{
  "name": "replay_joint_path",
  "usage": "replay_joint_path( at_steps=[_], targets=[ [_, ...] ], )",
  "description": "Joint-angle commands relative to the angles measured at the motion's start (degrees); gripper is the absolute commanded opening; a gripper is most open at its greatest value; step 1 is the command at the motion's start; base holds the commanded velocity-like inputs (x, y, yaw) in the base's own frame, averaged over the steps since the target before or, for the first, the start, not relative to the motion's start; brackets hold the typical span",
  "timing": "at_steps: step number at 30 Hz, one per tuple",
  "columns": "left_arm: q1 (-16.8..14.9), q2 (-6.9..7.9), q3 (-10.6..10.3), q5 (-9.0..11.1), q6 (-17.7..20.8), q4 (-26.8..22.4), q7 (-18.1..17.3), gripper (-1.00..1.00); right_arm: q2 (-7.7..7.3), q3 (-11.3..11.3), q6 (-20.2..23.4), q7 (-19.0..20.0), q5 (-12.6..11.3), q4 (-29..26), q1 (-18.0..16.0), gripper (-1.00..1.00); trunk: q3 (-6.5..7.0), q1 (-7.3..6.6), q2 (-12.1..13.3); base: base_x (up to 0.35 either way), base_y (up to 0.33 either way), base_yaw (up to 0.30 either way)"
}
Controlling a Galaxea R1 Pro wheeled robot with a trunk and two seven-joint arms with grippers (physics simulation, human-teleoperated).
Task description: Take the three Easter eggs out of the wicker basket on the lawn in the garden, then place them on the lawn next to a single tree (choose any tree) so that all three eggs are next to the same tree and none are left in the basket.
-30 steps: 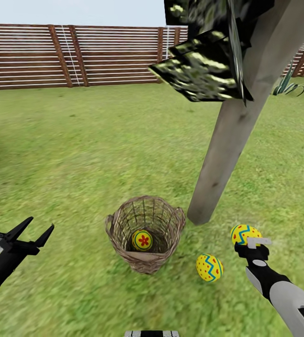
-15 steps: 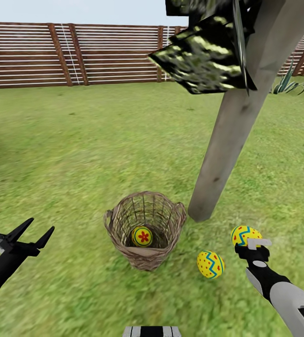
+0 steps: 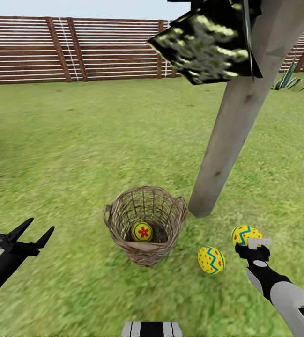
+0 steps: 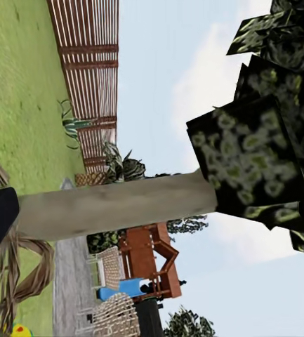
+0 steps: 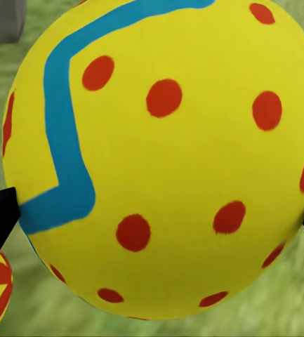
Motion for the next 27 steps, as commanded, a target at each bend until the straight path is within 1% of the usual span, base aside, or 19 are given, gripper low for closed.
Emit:
replay_joint_path(
  at_steps=[1, 9, 13, 18, 21, 27],
  targets=[
    [0.0, -0.02, 0.0, 0.0, 0.2, 0.0, -0.2, 1.00, -0.03, 0.0, -0.2, -0.1, 0.2, 0.1, 0.0, -1.00, -0.27, 0.01, 0.0, 0.000, 0.000, 0.000],
    [0.0, 0.00, -0.8, 0.0, 0.1, 0.0, -0.1, 1.00, -0.11, 0.0, -0.2, -0.1, 0.2, 0.1, 0.0, -1.00, -2.04, 0.22, -0.1, 0.000, 0.000, 0.000],
    [0.0, -0.02, -0.8, 0.0, 0.1, 0.0, -0.1, 1.00, -0.09, -0.2, -0.2, -0.1, 0.1, 0.0, 0.0, -1.00, -2.93, 0.32, -0.2, 0.000, 0.000, 0.000],
    [0.0, -0.01, -0.8, 0.0, 0.1, 0.0, -0.1, 1.00, 0.12, 0.0, 0.1, -0.1, 0.6, -0.2, 0.0, -1.00, -4.03, 0.45, -0.3, 0.000, 0.000, 0.000],
    [0.0, 0.02, -0.8, 0.0, 0.1, 0.0, -0.1, 1.00, -0.02, 0.0, 0.2, 0.0, 0.4, -0.1, 0.0, -1.00, -4.70, 0.53, -0.3, 0.000, 0.000, 0.000],
    [0.0, -0.02, -0.8, 0.0, 0.1, 0.1, -0.1, 1.00, -0.06, 0.0, 0.0, 0.0, 0.5, -0.5, 0.0, -1.00, -4.70, 0.53, -0.3, 0.002, -0.002, 0.000]
  ],
)
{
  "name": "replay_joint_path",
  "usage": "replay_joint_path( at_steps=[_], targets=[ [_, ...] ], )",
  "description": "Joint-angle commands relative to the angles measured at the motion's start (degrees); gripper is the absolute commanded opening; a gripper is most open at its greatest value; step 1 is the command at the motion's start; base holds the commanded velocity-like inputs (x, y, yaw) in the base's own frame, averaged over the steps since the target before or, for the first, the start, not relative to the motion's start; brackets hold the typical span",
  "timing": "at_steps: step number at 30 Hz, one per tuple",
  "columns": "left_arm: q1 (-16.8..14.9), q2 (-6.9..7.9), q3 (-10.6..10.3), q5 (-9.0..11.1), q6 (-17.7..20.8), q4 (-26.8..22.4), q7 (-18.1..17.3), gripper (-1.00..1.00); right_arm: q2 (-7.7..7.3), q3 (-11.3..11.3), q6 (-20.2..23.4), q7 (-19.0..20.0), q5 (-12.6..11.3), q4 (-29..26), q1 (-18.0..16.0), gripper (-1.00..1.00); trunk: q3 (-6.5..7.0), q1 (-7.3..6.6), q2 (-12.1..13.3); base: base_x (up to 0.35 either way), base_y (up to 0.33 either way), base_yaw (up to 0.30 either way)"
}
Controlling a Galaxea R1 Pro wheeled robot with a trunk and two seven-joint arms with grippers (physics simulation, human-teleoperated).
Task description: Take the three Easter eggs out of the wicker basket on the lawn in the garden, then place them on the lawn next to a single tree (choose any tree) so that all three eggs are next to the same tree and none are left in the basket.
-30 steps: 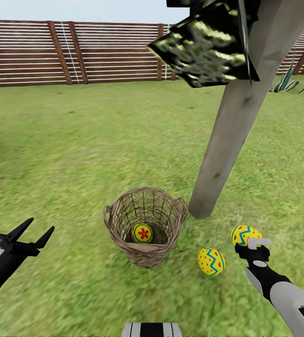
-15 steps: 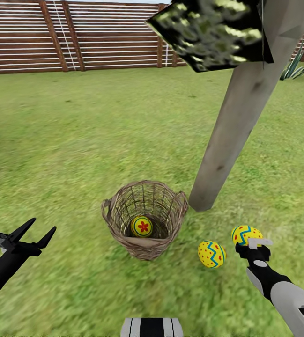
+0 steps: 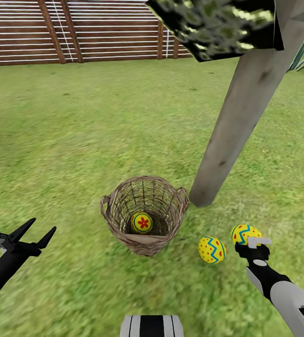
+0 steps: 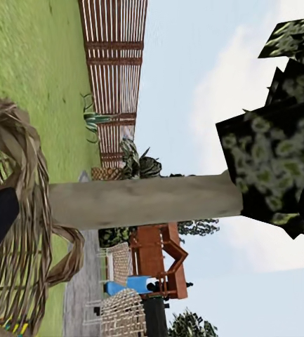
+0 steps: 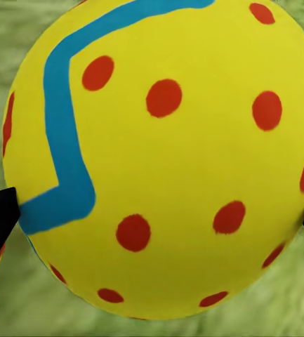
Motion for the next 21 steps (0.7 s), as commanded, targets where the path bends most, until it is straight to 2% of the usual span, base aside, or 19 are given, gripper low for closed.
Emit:
replay_joint_path(
  at_steps=[1, 7, 11, 16, 18, 21],
  targets=[
    [0.0, 0.03, 0.0, 0.0, 0.2, 0.0, -0.2, 1.00, 0.01, 0.0, -0.2, -0.2, 0.2, 0.0, 0.0, -1.00, -0.04, -0.01, 0.0, 0.098, -0.108, 0.000],
    [0.0, 0.04, 0.0, 0.0, 0.2, 0.0, -0.2, 1.00, -0.02, -0.1, -0.2, -0.1, 0.2, -0.1, 0.0, -1.00, -0.04, -0.01, 0.0, 0.234, -0.165, 0.000],
    [0.0, -0.03, 0.0, 0.0, 0.2, -0.1, -0.2, 1.00, 0.13, 0.0, -0.1, -0.1, 0.2, 0.0, 0.0, -1.00, -0.04, -0.01, 0.0, 0.039, -0.010, 0.000],
    [0.0, 0.09, 0.0, 0.0, 0.2, -0.1, -0.3, 1.00, 0.25, 0.2, 0.2, -0.1, 0.3, -0.1, -0.1, -1.00, -1.14, 0.12, -0.1, 0.002, 0.000, 0.000],
    [0.0, 0.11, 0.0, 0.0, 0.2, -0.1, -0.3, 1.00, 0.31, 0.3, 1.2, -0.2, 0.2, -0.1, -0.2, -1.00, -1.59, 0.17, -0.1, 0.000, 0.000, 0.000],
    [0.0, 0.08, 0.0, 0.0, 0.2, -0.2, -0.3, 1.00, 0.26, 0.6, 5.2, -0.2, 0.1, 0.0, -0.3, -1.00, -2.25, 0.25, -0.1, 0.000, 0.000, 0.000]
  ],
)
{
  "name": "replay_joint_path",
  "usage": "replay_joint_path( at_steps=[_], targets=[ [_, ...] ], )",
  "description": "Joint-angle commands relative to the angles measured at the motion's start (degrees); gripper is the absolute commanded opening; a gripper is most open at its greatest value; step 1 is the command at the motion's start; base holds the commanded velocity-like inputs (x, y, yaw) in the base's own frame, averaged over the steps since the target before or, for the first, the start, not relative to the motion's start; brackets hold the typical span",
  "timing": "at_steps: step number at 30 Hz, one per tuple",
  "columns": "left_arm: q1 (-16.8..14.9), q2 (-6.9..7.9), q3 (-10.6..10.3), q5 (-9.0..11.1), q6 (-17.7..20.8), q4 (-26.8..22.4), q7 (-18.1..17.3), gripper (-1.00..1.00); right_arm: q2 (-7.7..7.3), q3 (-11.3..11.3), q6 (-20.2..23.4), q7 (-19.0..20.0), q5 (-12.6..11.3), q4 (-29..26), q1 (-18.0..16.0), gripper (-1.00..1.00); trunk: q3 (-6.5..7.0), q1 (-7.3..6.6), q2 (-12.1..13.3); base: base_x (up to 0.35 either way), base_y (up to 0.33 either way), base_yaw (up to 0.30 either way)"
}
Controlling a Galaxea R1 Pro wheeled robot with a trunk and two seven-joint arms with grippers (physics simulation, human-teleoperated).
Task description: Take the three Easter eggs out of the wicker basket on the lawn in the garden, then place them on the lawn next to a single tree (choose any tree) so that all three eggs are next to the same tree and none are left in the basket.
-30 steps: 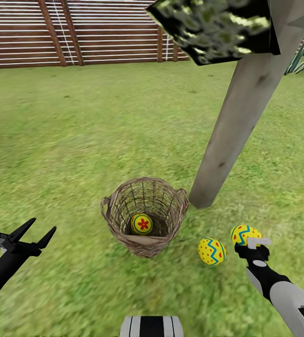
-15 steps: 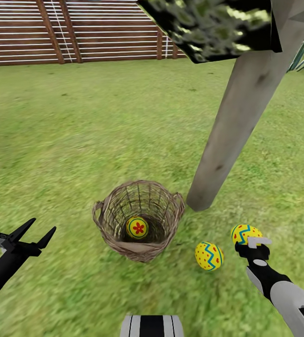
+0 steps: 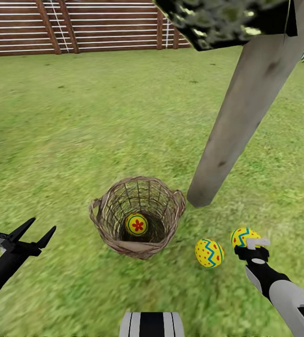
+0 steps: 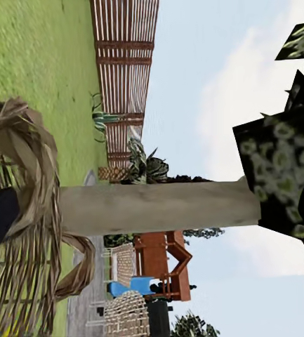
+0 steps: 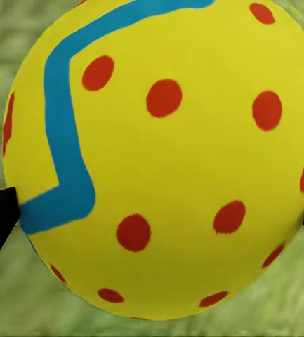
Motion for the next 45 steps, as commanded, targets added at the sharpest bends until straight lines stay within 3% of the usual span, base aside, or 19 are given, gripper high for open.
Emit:
replay_joint_path(
  at_steps=[1, 31, 45],
  targets=[
    [0.0, -0.01, 0.0, 0.0, 0.2, 0.0, -0.1, 1.00, 0.02, 0.1, 0.6, -0.2, 0.2, 0.1, -0.1, -1.00, -0.26, 0.01, 0.0, 0.000, 0.000, 0.000],
    [0.0, 0.07, 0.0, 0.0, 0.3, 0.2, -0.2, 1.00, 0.16, 0.1, 0.9, -0.2, 0.1, 0.5, -0.7, -1.00, -6.91, 0.79, -0.4, 0.000, 0.000, 0.000],
    [0.0, 0.09, 0.3, 0.2, 0.3, 3.3, -0.3, 1.00, 0.02, 0.2, 0.7, 0.2, 0.2, 0.2, -0.7, -1.00, -6.91, 0.79, -0.4, 0.099, 0.000, 0.000]
  ],
)
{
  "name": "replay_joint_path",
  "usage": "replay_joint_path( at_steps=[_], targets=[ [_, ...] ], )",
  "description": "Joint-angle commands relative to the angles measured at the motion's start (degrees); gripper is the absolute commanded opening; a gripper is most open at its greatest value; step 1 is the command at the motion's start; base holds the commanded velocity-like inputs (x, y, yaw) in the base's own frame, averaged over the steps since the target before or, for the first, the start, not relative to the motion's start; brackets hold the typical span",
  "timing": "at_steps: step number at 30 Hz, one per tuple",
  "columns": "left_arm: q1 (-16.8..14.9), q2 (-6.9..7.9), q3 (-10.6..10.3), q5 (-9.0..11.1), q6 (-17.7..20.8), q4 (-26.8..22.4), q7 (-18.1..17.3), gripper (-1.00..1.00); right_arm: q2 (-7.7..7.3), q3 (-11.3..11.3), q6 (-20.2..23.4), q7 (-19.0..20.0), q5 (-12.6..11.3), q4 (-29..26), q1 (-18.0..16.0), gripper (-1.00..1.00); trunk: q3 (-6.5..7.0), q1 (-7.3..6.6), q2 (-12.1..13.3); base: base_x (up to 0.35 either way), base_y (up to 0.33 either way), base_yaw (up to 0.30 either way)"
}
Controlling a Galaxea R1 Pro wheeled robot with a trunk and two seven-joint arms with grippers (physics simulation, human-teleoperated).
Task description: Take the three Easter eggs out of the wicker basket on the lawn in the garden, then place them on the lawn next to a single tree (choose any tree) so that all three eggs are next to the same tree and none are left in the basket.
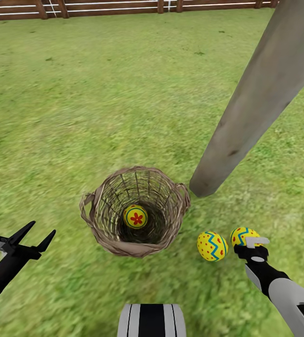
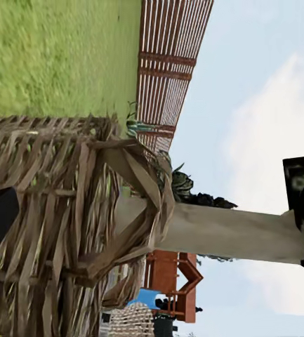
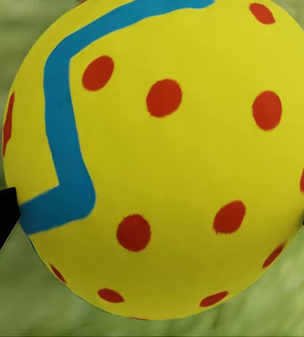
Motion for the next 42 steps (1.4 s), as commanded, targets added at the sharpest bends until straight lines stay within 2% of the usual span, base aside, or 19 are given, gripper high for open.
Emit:
replay_joint_path(
  at_steps=[1, 14, 17, 18, 23, 42],
  targets=[
    [0.0, -0.01, 0.1, 0.0, 0.2, 0.0, -0.2, 1.00, -0.02, 0.0, -0.2, -0.2, 0.2, 0.0, 0.0, -1.00, -0.03, -0.01, 0.0, 0.003, 0.000, 0.000],
    [0.0, -0.02, 0.1, 0.0, 0.2, 0.0, -0.2, 1.00, 0.05, 0.1, -0.2, 0.0, 0.2, -0.2, 0.0, -1.00, -1.58, 0.17, -0.1, 0.000, 0.000, 0.000],
    [0.0, -0.02, 0.1, 0.0, 0.2, 0.0, -0.2, 1.00, -0.02, 0.1, -0.2, 0.0, 0.2, -0.2, 0.0, -1.00, -1.58, 0.17, -0.1, 0.000, 0.000, 0.000],
    [0.0, -0.02, 0.1, -0.1, 0.2, 0.1, -0.2, 1.00, -0.03, 0.1, -0.3, 0.0, 0.2, -0.2, 0.0, 1.00, -1.58, 0.17, -0.1, 0.000, 0.000, 0.000],
    [0.0, 0.03, 0.2, -0.1, 0.2, 0.1, -0.2, 1.00, -0.03, 0.1, -0.3, 0.1, 0.1, -0.2, 0.0, 1.00, -1.58, 0.17, -0.1, 0.000, 0.000, 0.000],
    [0.0, 0.15, -0.1, -0.2, 0.2, 0.1, 0.0, 1.00, -0.21, -0.1, -0.5, 0.1, -0.1, -0.4, 0.0, 1.00, 2.63, -0.32, 0.1, 0.000, 0.000, 0.000]
  ],
)
